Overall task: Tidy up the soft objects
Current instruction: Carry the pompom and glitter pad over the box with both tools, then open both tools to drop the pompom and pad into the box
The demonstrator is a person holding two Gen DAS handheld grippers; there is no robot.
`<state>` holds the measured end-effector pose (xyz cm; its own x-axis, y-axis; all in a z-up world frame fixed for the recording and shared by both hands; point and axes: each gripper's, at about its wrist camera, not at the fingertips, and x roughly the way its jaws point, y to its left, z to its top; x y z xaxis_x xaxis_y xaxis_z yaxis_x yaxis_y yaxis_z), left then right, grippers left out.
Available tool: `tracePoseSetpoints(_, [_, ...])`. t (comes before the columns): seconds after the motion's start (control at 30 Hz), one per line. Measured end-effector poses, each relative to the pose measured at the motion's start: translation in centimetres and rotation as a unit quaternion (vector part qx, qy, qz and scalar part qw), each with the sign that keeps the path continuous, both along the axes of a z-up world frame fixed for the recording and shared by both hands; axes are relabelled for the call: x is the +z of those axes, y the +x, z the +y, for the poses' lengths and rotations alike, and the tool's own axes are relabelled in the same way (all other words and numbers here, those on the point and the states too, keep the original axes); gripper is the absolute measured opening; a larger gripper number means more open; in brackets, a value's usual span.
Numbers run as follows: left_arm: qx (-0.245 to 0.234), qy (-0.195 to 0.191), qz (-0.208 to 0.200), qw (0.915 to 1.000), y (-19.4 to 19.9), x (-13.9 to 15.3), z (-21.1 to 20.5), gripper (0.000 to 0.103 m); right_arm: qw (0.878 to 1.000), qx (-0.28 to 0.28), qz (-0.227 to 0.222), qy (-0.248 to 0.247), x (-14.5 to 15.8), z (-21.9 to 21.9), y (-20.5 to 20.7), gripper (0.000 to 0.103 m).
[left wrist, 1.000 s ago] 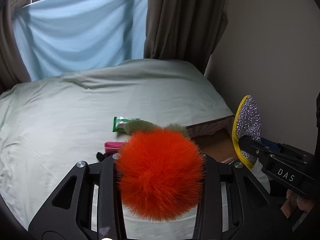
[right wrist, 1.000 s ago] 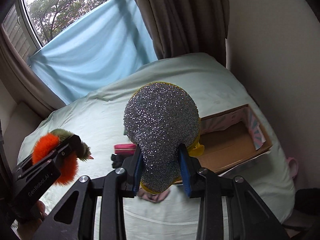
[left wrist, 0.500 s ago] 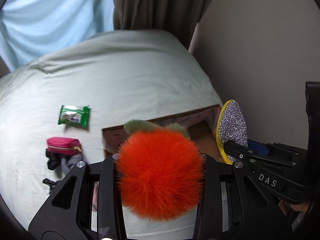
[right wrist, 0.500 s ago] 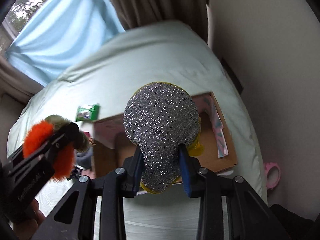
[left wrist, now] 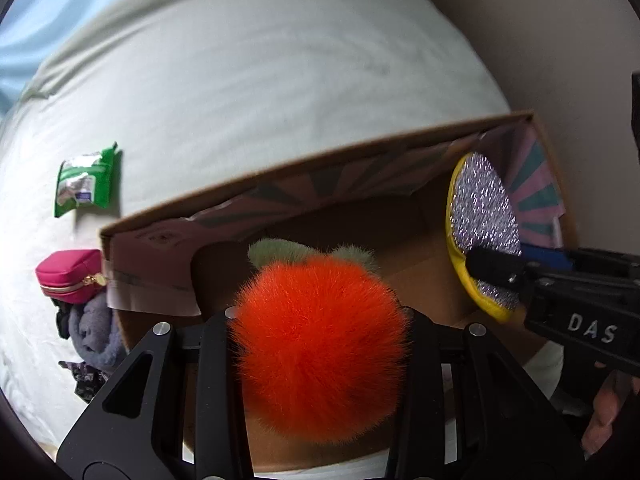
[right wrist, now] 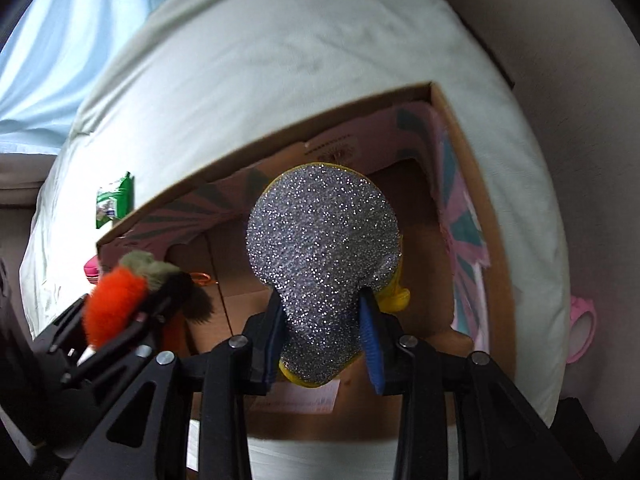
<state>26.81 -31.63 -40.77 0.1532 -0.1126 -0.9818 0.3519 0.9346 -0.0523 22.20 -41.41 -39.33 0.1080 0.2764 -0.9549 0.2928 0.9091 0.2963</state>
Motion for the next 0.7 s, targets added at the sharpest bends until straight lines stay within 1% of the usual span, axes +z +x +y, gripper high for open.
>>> tracePoseSetpoints(0.1, [-0.004, 0.020, 0.022, 0.9996, -0.1, -1.3, 0.0, 0.032, 1.000, -0.003, 0.016, 0.012, -1.4, 0.1, 0.4, 0.036])
tracePoseSetpoints(0.17, [-0.003, 0.017, 0.037, 0.9992, -0.4, -1.6, -0.1, 0.032, 0.999, -0.006, 0.023, 0.024, -2.0, 0.3, 0.4, 0.039])
tracePoseSetpoints(0.23, [-0.008, 0.012, 0.035, 0.9993, -0.6, -1.4, -0.4, 0.044, 0.999, -0.011, 0.023, 0.027, -2.1, 0.3, 0.5, 0.046])
tracePoseSetpoints(0.27, [-0.015, 0.018, 0.029, 0.9993, -0.8, -1.1, -0.6, 0.075, 0.999, -0.015, 0.020, 0.022, -2.0, 0.4, 0.5, 0.058])
tracePoseSetpoints(0.3, [-0.019, 0.030, 0.020, 0.9992, -0.9, -0.8, -0.8, 0.102, 1.000, -0.020, 0.013, 0.016, -1.8, 0.3, 0.6, 0.077])
tracePoseSetpoints(0.33, [-0.022, 0.036, 0.010, 0.9991, -1.1, -0.4, -1.0, 0.103, 1.000, -0.024, 0.005, 0.014, -1.7, 0.1, 0.6, 0.088])
tracePoseSetpoints(0.37, [-0.026, 0.035, 0.005, 0.9990, -1.4, -0.3, -1.1, 0.103, 0.999, -0.026, 0.001, 0.023, -1.6, 0.0, 0.6, 0.097])
tracePoseSetpoints(0.43, [-0.028, 0.034, 0.010, 0.9990, -1.6, -0.3, -1.0, 0.103, 0.999, -0.019, -0.002, 0.030, -1.8, -0.2, 0.7, 0.098])
tracePoseSetpoints(0.53, [-0.030, 0.028, 0.012, 0.9991, -1.6, 0.0, -0.5, 0.103, 1.000, 0.009, 0.007, 0.022, -1.7, 0.2, 0.6, 0.098])
tracePoseSetpoints(0.6, [-0.029, 0.026, 0.011, 0.9992, -1.8, 0.7, -0.6, 0.103, 1.000, 0.007, 0.001, 0.026, -1.5, 0.1, 0.2, 0.098])
tracePoseSetpoints(0.7, [-0.028, 0.017, 0.005, 0.9995, -1.8, 1.9, 0.2, 0.103, 0.999, -0.011, -0.010, 0.033, -1.0, -0.2, -0.2, 0.098])
